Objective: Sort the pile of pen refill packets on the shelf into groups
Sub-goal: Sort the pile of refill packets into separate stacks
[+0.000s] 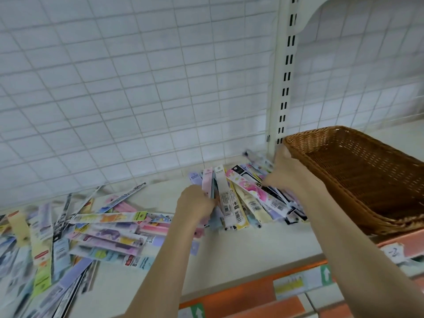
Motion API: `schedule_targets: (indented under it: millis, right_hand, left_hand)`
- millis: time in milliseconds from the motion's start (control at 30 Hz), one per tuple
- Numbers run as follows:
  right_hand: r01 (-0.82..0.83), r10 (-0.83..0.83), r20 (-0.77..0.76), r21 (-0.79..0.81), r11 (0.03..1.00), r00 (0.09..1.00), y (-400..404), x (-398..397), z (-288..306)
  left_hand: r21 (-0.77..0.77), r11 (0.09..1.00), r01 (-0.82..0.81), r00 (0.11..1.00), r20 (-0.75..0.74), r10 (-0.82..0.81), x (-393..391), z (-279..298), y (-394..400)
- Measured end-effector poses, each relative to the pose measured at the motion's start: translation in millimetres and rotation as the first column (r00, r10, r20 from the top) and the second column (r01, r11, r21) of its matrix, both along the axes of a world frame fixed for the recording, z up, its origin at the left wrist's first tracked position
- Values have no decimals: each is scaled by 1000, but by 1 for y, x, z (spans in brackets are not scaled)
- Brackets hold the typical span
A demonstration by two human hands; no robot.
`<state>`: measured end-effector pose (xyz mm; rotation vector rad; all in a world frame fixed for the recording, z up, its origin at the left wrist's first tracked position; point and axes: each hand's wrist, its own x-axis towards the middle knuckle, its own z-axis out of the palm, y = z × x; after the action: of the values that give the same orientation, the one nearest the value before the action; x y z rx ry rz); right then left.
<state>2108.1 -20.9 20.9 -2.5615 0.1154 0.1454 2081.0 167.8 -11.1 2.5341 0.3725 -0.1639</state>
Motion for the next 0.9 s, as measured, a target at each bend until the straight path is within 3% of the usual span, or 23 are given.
schedule_targets:
  millis: [67, 233, 367, 600, 900]
  right_hand:
    - [-55, 54, -55, -28, 998, 997, 2, -1, 0]
    - [-127, 106, -147, -145, 981, 983, 5, 0, 1]
    - [-101, 93, -53, -170, 980, 994, 7, -4, -7]
    - [-55, 98, 202, -209, 976, 974, 47, -27, -13]
    - [-290, 270, 360, 1, 957, 893, 128, -63, -34]
  left_hand:
    - [-11, 1000, 23, 999, 25, -22, -3, -3, -2]
    - [-268, 963, -35, 994, 91, 61, -12, -4, 1]
    - [-294, 953, -78, 981, 148, 126, -19, -7, 12]
    - [-205, 977, -53, 924, 361, 126, -44, -8, 40]
    - [-95, 973, -212, 854, 467, 231, -105, -17, 133]
